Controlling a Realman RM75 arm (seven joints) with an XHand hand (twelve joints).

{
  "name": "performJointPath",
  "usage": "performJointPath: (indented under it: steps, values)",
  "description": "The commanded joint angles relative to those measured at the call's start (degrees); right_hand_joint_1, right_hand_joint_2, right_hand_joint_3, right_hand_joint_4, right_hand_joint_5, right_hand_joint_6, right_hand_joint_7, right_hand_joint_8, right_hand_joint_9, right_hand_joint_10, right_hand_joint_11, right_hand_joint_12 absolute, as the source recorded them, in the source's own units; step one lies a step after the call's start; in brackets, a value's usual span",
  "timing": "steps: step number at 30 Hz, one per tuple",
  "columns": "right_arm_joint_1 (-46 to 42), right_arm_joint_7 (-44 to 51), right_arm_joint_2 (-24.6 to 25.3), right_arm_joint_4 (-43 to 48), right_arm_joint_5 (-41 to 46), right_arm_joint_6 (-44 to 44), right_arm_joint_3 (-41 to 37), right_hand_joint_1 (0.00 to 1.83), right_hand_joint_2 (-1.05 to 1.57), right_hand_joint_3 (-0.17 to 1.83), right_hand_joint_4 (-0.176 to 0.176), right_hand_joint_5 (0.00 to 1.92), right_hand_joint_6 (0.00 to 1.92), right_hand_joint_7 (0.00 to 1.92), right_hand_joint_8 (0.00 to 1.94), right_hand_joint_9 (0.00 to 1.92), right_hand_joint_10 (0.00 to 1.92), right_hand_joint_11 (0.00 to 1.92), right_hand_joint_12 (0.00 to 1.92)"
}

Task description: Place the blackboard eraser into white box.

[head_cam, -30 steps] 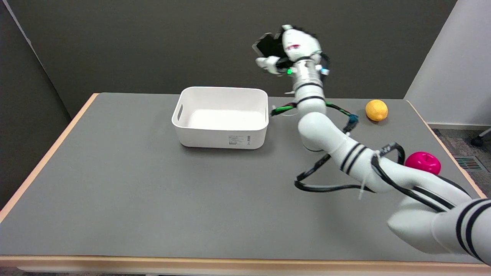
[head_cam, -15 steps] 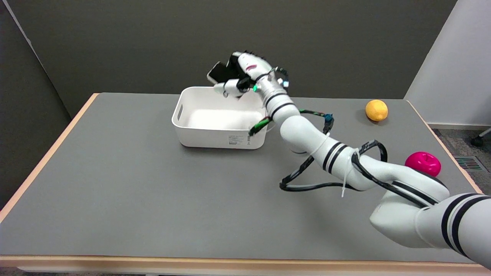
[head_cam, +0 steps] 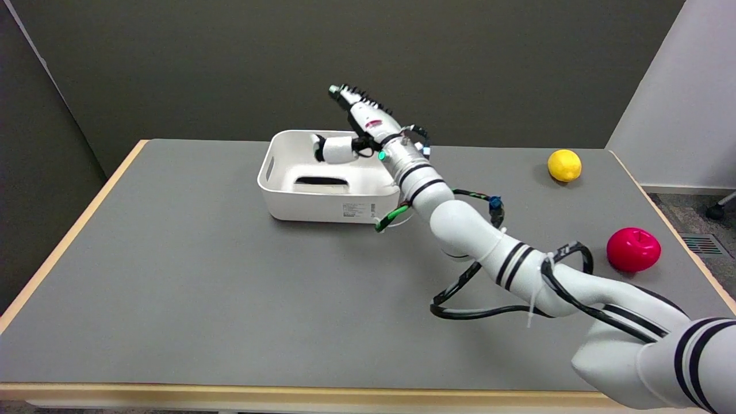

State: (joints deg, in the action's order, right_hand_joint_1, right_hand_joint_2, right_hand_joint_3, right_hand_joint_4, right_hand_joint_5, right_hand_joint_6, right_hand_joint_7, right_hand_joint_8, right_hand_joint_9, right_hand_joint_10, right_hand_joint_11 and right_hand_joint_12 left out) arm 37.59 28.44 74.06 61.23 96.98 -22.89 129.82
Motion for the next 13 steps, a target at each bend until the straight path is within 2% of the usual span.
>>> performJointPath:
  steps: [1, 4, 6, 7, 8, 10, 13]
  values:
    - [-3.7, -2.0, -8.5, 13.8, -2.7, -2.3, -9.5, 0.40, 0.55, 0.88, -0.026, 0.00, 0.04, 0.00, 0.00, 0.00, 0.22, 0.00, 1.01]
    - [-4.9, -2.1, -10.2, 14.9, -7.6, -9.5, -13.0, 0.37, 0.52, 0.80, -0.012, 0.00, 0.00, 0.00, 0.00, 0.00, 0.20, 0.00, 1.07]
    - [-6.1, -3.1, -12.0, 16.1, -14.3, -15.6, -15.8, 0.38, 0.57, 0.74, -0.009, 0.00, 0.02, 0.00, 0.00, 0.00, 0.16, 0.00, 1.01]
    - [-6.7, -5.5, -13.3, 16.4, -17.9, -18.4, -17.3, 0.42, 0.57, 0.77, -0.004, 0.01, 0.03, 0.01, 0.01, 0.00, 0.20, 0.00, 0.98]
    - [-7.0, -7.5, -14.0, 16.4, -19.3, -20.1, -18.0, 0.53, 0.53, 0.91, 0.008, 0.06, 0.05, 0.07, 0.07, 0.02, 0.38, 0.02, 0.91]
    - [-8.6, -17.1, -17.7, 16.4, -22.7, -24.0, -21.3, 0.41, 0.57, 0.95, 0.023, 0.07, 0.23, 0.09, 0.24, 0.02, 0.56, 0.00, 1.01]
    - [-11.2, -35.4, -24.6, 15.1, -22.7, -24.6, -24.5, 0.38, 0.63, 0.97, 0.034, 0.08, 0.36, 0.19, 0.31, 0.10, 0.65, 0.00, 1.11]
